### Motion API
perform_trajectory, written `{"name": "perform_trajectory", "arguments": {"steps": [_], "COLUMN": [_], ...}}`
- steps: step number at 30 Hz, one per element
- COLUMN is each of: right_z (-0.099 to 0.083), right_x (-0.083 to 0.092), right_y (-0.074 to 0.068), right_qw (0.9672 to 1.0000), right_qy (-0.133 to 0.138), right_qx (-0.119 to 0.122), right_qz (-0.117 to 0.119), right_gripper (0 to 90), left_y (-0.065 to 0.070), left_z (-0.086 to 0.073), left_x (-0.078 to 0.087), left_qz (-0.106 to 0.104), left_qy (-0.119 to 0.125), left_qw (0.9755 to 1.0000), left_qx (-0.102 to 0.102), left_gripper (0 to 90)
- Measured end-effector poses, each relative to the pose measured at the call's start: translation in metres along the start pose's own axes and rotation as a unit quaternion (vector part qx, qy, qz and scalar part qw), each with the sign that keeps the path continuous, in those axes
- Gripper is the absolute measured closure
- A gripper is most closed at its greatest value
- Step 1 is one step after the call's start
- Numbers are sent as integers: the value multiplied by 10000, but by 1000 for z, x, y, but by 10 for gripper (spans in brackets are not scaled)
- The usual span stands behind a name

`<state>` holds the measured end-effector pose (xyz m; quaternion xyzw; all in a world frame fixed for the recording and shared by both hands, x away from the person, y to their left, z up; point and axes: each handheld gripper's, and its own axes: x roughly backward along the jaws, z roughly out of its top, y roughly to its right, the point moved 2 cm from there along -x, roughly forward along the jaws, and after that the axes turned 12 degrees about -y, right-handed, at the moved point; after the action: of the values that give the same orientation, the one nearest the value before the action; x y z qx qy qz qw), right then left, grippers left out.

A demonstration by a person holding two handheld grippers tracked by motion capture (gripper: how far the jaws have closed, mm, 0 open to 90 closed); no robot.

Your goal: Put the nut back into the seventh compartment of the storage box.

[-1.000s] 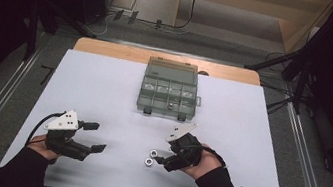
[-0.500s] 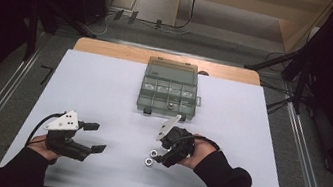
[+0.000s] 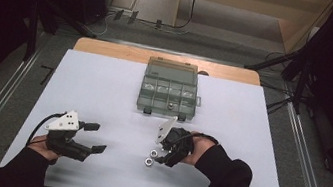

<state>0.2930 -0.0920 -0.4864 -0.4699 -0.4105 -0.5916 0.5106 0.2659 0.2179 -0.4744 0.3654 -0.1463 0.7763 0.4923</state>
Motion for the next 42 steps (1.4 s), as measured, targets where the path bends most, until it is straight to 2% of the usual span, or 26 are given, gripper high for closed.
{"name": "perform_trajectory", "arguments": {"steps": [2,3,7,8,12,16,17,18,21,24,25,27,28,29,30,31,42], "right_z": [0,0,2,3,3,4,4,4,4,5,5,6,7,7,8,8,14], "right_x": [0,-1,-1,-1,-5,-7,-9,-9,-12,-13,-14,-15,-16,-16,-16,-16,-17], "right_y": [1,4,5,5,5,6,4,6,6,7,6,4,5,5,6,4,5], "right_qw": [10000,9998,9998,9996,9990,9988,9989,9987,9988,9986,9985,9981,9978,9976,9974,9976,9968], "right_qy": [5,-25,-100,-110,-211,-232,-279,-256,-348,-322,-364,-403,-361,-415,-397,-449,-533], "right_qx": [73,183,189,264,381,425,376,432,334,418,403,458,563,560,599,524,593], "right_qz": [16,-29,-54,8,-31,-51,55,-38,56,-17,78,71,44,35,-85,67,71], "right_gripper": [377,376,386,406,439,469,477,483,503,530,536,554,560,567,571,589,630], "left_y": [0,0,0,0,0,0,0,0,0,0,0,0,0,0,0,0,0], "left_z": [0,0,0,0,0,0,0,0,0,0,0,0,0,0,0,0,0], "left_x": [0,0,0,0,0,0,0,0,0,0,0,0,0,0,0,0,0], "left_qz": [-1,4,1,-7,-7,-7,-8,-12,-1,-6,-6,-4,-4,-5,-6,-7,-13], "left_qy": [2,-7,8,31,33,33,34,33,36,33,33,36,35,36,39,40,37], "left_qw": [10000,10000,10000,10000,10000,10000,10000,10000,10000,10000,10000,10000,10000,10000,10000,10000,10000], "left_qx": [-4,-4,2,10,11,12,14,14,18,17,16,10,11,10,14,12,11], "left_gripper": [227,227,227,227,226,227,226,227,227,227,227,227,226,227,227,227,227]}}
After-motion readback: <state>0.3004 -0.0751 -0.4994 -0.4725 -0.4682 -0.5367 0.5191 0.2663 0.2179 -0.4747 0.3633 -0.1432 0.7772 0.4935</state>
